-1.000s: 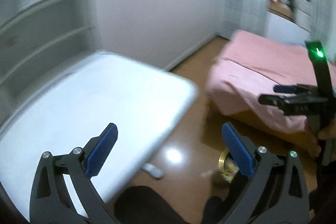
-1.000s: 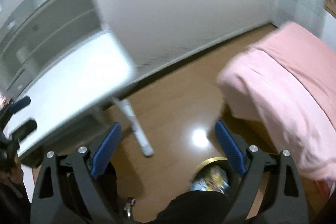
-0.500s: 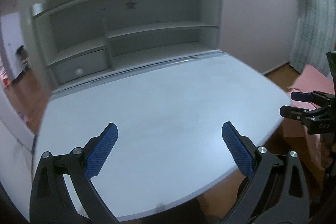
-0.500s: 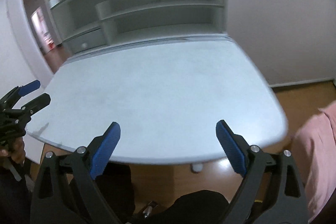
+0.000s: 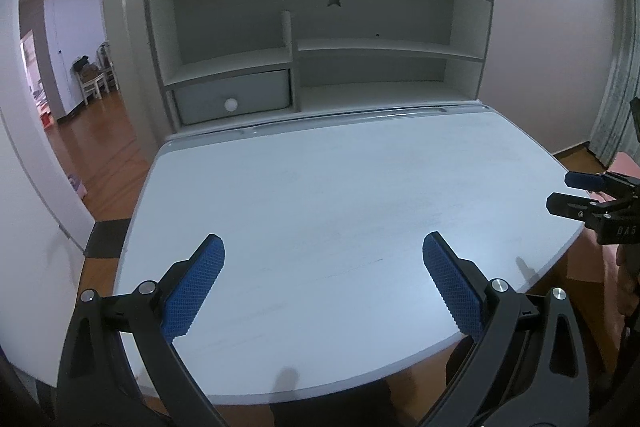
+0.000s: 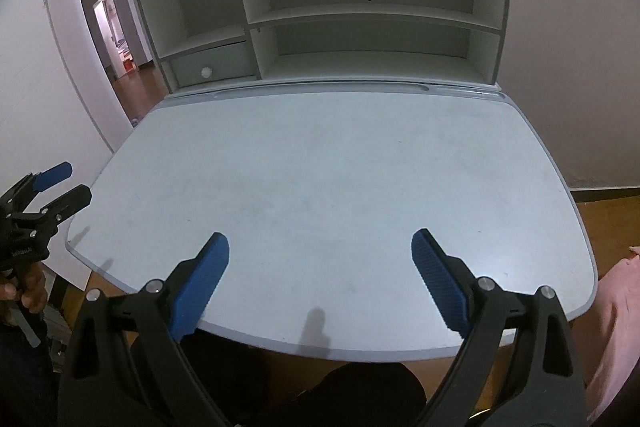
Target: Collect trash
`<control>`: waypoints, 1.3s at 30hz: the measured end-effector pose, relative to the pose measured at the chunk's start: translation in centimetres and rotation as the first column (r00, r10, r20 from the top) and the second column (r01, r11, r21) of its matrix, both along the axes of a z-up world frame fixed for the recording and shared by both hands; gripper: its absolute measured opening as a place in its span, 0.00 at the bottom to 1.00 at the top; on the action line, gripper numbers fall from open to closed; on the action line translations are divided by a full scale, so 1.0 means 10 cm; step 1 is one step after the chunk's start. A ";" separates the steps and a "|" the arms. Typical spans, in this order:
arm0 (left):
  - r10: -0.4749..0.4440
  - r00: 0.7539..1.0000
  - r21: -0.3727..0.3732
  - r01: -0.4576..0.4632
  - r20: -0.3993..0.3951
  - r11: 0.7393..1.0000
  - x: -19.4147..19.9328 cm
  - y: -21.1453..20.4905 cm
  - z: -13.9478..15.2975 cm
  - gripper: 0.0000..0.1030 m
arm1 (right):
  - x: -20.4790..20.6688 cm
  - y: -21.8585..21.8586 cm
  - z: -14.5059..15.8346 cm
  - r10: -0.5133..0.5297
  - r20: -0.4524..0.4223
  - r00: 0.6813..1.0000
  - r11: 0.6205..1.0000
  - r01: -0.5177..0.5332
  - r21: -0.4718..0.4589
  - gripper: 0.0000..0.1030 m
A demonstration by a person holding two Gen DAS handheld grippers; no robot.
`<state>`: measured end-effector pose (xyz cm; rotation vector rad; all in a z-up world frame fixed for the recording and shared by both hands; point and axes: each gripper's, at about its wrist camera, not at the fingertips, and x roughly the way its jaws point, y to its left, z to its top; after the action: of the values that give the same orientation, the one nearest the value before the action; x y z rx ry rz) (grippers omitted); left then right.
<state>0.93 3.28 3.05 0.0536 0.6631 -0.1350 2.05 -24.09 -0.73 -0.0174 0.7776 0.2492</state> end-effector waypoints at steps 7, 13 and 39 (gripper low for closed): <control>0.004 1.000 -0.001 -0.004 0.005 1.000 -0.04 0.04 0.00 0.94 | 0.10 0.10 -0.02 0.008 -0.007 1.000 1.000 -0.008 -0.010 0.87; -0.009 1.000 0.003 0.009 0.004 1.000 -0.04 -0.01 0.01 0.94 | 0.09 0.08 -0.02 0.002 -0.006 1.000 1.000 -0.002 -0.010 0.87; -0.029 1.000 0.016 0.029 -0.002 0.999 0.03 -0.14 -0.02 0.94 | 0.06 0.03 0.00 -0.017 -0.006 1.000 1.000 0.017 -0.006 0.87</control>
<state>1.20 1.83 2.88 0.0782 0.6658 -0.1576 2.69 -23.75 -0.75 -0.0155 0.7837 0.2312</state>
